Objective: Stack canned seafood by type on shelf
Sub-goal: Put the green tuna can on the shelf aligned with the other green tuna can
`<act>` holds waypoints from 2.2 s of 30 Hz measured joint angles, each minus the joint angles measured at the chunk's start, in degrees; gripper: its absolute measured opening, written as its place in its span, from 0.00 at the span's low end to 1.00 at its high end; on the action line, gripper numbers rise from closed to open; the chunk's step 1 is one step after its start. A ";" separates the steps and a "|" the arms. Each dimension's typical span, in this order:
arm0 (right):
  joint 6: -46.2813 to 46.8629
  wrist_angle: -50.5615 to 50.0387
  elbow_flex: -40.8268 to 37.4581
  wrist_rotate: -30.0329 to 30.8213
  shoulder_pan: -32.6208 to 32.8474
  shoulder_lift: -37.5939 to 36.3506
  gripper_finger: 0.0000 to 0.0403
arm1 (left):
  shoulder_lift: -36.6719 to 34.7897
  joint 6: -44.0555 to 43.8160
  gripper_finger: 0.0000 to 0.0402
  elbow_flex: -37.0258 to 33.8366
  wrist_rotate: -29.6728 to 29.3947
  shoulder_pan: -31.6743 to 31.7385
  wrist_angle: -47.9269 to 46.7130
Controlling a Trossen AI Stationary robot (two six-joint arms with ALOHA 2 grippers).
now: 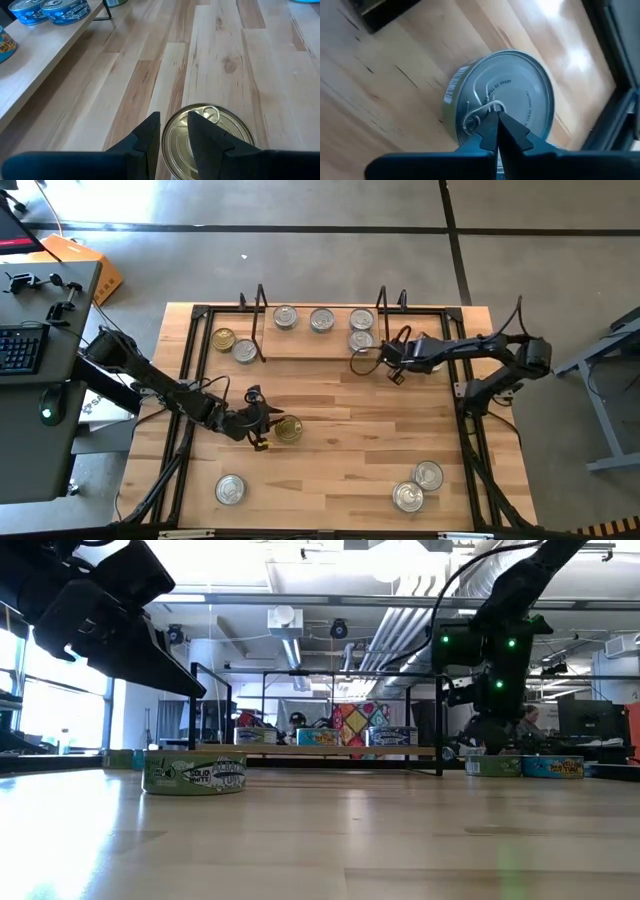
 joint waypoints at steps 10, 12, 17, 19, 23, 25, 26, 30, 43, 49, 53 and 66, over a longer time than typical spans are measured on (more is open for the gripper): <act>9.13 -10.14 2.16 -11.64 4.52 -0.10 0.00 | 0.00 -0.48 0.22 0.00 1.02 -0.15 0.66; 13.96 -13.12 3.57 -16.24 7.22 -0.05 0.00 | 0.00 -0.50 0.22 0.00 1.05 -0.28 0.87; 28.55 -9.88 6.20 -30.70 15.03 0.08 0.00 | 0.00 -0.51 0.22 0.00 1.07 -0.66 0.96; 31.13 -3.03 6.04 -32.68 19.08 0.18 0.00 | 0.00 -0.53 0.22 0.00 1.54 -0.66 1.09; 37.46 14.38 5.49 -31.33 26.48 2.34 0.00 | 0.00 -0.52 0.22 0.00 2.08 -0.66 1.31; 40.76 23.30 5.49 -27.54 29.04 4.71 0.00 | 0.00 -0.48 0.22 0.00 2.12 -0.66 1.65; 40.84 27.71 5.49 -24.73 30.05 6.19 0.00 | 0.00 -0.48 0.22 0.00 2.14 -0.66 2.13; 35.72 44.32 5.49 -13.53 32.54 11.17 0.00 | -0.02 -0.24 0.22 0.02 3.82 -0.69 2.87; 38.62 21.21 5.82 -2.37 42.90 -0.55 0.00 | 5.14 2.36 0.18 3.29 25.99 7.43 16.32; 51.64 11.69 5.80 -5.03 47.41 2.42 0.00 | 20.07 9.41 0.06 16.06 36.94 11.45 12.76; 51.78 17.19 5.80 -6.67 49.46 6.43 0.00 | 27.71 10.64 0.01 25.55 39.14 13.41 4.64; 33.75 56.89 5.83 -3.94 47.65 20.51 0.00 | 30.46 14.61 0.00 38.36 20.87 19.86 -27.27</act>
